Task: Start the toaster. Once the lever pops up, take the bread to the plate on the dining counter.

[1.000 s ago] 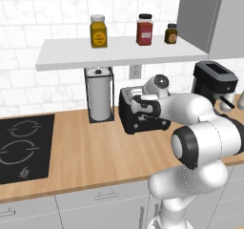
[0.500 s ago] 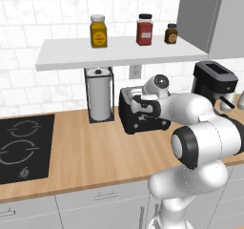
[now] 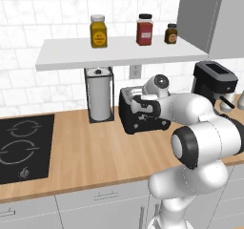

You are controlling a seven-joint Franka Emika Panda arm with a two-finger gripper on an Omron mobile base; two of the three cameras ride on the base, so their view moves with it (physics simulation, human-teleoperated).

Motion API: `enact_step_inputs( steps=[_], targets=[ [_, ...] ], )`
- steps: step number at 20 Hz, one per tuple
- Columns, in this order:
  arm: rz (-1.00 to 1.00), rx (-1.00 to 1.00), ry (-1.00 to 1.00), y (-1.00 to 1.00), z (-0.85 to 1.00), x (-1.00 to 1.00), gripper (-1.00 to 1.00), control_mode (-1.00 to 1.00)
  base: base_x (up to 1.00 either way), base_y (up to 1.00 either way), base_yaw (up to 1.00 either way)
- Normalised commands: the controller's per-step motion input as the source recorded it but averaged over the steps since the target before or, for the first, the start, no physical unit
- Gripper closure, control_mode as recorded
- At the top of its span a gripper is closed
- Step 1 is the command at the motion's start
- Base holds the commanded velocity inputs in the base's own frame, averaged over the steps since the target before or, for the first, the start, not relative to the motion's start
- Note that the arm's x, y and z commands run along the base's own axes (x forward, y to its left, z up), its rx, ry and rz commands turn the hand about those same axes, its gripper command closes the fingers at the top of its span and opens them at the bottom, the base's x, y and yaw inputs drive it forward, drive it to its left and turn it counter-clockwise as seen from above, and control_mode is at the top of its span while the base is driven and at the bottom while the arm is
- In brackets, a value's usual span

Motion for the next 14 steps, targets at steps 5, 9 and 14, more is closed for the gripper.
enact_step_inputs(
  steps=[5, 9, 14],
  targets=[
    [0.00, 0.00, 0.00, 0.00, 0.00, 0.00, -1.00, -1.00, 0.00, 0.00, 0.00],
    [0.00, 0.00, 0.00, 0.00, 0.00, 0.00, -1.00, -1.00, 0.00, 0.00, 0.00],
    [0.00, 0.00, 0.00, 0.00, 0.00, 0.00, -1.00, -1.00, 0.00, 0.00, 0.00]
  ],
)
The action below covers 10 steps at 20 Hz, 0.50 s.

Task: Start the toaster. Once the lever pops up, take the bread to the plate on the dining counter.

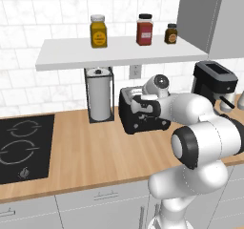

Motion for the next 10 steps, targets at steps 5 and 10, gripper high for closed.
enact_step_inputs(
  steps=[5, 10],
  targets=[
    [0.00, 0.00, 0.00, 0.00, 0.00, 0.00, -1.00, -1.00, 0.00, 0.00, 0.00],
    [0.00, 0.00, 0.00, 0.00, 0.00, 0.00, -1.00, -1.00, 0.00, 0.00, 0.00]
  ],
)
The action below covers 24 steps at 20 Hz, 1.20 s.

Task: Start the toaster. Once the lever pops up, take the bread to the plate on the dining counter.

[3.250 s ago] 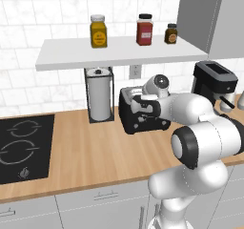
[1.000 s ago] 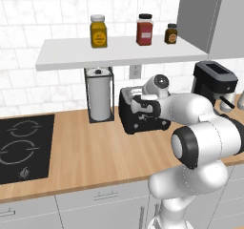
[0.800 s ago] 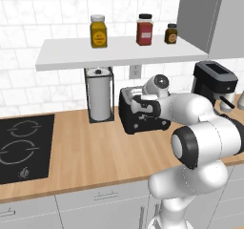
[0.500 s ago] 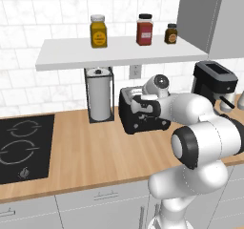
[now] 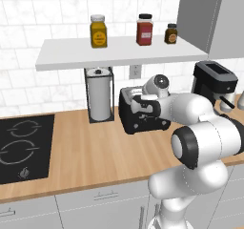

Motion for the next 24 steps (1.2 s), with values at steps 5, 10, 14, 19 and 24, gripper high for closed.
enact_step_inputs(
  steps=[5, 10, 14, 19, 24],
  targets=[
    [0.00, 0.00, 0.00, 0.00, 0.00, 0.00, -1.00, -1.00, 0.00, 0.00, 0.00],
    [0.00, 0.00, 0.00, 0.00, 0.00, 0.00, -1.00, -1.00, 0.00, 0.00, 0.00],
    [0.00, 0.00, 0.00, 0.00, 0.00, 0.00, -1.00, -1.00, 0.00, 0.00, 0.00],
    [0.00, 0.00, 0.00, 0.00, 0.00, 0.00, -1.00, -1.00, 0.00, 0.00, 0.00],
    [0.00, 0.00, 0.00, 0.00, 0.00, 0.00, -1.00, -1.00, 0.00, 0.00, 0.00]
  ],
)
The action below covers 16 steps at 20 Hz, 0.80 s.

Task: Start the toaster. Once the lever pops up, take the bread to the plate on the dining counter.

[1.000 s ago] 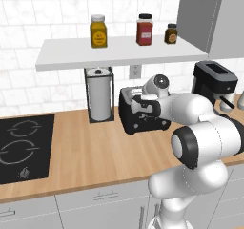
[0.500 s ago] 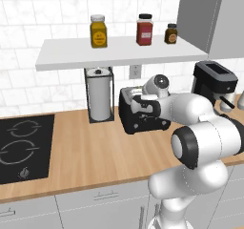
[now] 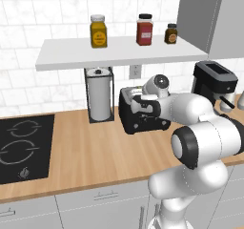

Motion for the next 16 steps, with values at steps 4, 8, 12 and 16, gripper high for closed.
enact_step_inputs(
  steps=[4, 8, 12, 16],
  targets=[
    [0.00, 0.00, 0.00, 0.00, 0.00, 0.00, -1.00, -1.00, 0.00, 0.00, 0.00],
    [0.00, 0.00, 0.00, 0.00, 0.00, 0.00, -1.00, -1.00, 0.00, 0.00, 0.00],
    [0.00, 0.00, 0.00, 0.00, 0.00, 0.00, -1.00, -1.00, 0.00, 0.00, 0.00],
    [0.00, 0.00, 0.00, 0.00, 0.00, 0.00, -1.00, -1.00, 0.00, 0.00, 0.00]
  ],
)
